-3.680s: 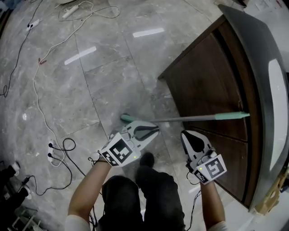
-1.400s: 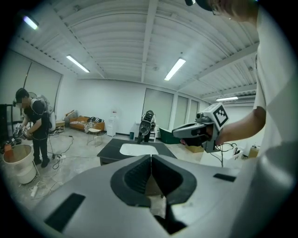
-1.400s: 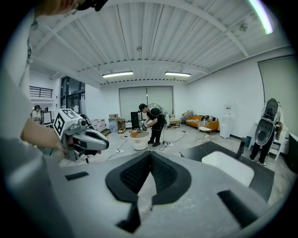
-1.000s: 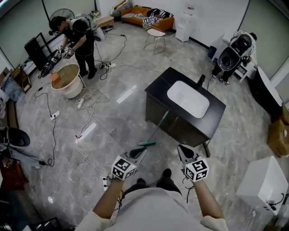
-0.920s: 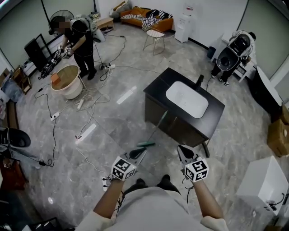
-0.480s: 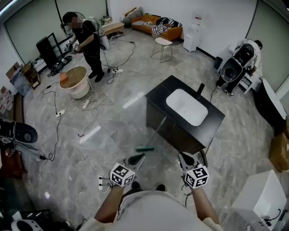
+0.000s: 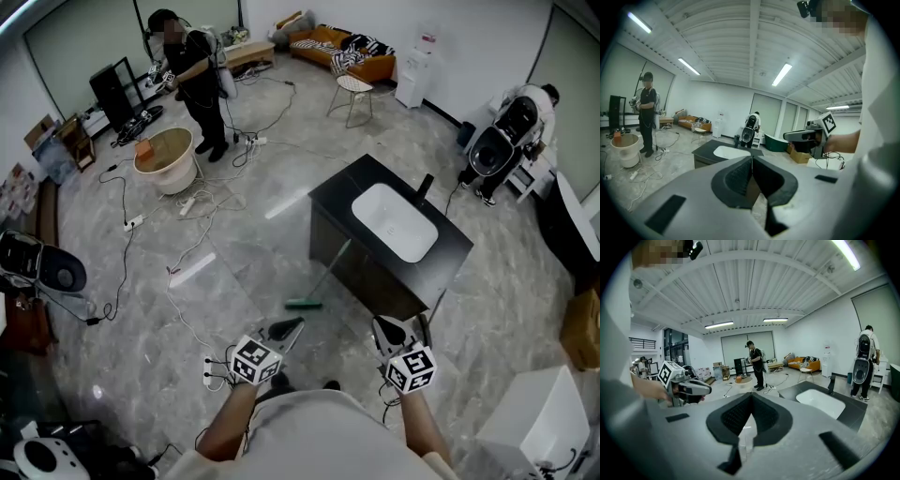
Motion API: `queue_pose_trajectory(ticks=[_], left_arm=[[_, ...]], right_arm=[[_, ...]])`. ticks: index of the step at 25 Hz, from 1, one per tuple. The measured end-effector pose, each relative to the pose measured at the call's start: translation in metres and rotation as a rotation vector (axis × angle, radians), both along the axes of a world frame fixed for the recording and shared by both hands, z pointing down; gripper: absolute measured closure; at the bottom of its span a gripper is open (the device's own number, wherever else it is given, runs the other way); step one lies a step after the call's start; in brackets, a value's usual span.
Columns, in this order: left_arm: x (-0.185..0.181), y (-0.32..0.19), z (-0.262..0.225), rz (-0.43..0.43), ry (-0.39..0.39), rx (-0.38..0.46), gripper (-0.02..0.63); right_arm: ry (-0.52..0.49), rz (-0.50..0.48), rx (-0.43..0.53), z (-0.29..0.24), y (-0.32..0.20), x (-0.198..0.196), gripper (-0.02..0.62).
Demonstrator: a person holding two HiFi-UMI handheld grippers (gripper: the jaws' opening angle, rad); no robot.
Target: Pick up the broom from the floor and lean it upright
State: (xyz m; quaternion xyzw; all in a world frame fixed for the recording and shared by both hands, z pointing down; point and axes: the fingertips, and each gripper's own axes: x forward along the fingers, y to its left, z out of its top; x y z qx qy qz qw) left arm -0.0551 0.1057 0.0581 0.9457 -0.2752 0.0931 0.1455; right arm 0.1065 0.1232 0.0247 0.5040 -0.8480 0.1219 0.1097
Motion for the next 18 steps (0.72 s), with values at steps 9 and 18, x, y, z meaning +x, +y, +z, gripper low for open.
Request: queue_pose_trajectory(ticks=[9, 18], left_arm=[[-0.002, -0.007, -0.003, 0.012, 0.000, 0.013, 0.594], [-0.007, -0.012, -0.004, 0.022, 0.002, 0.009, 0.594]], right_arm=[[-0.019, 0.010, -0.012, 0.003, -0.001, -0.004, 0.595], [-0.017, 0.017, -0.013, 0.001, -0.006, -0.009, 0.595]])
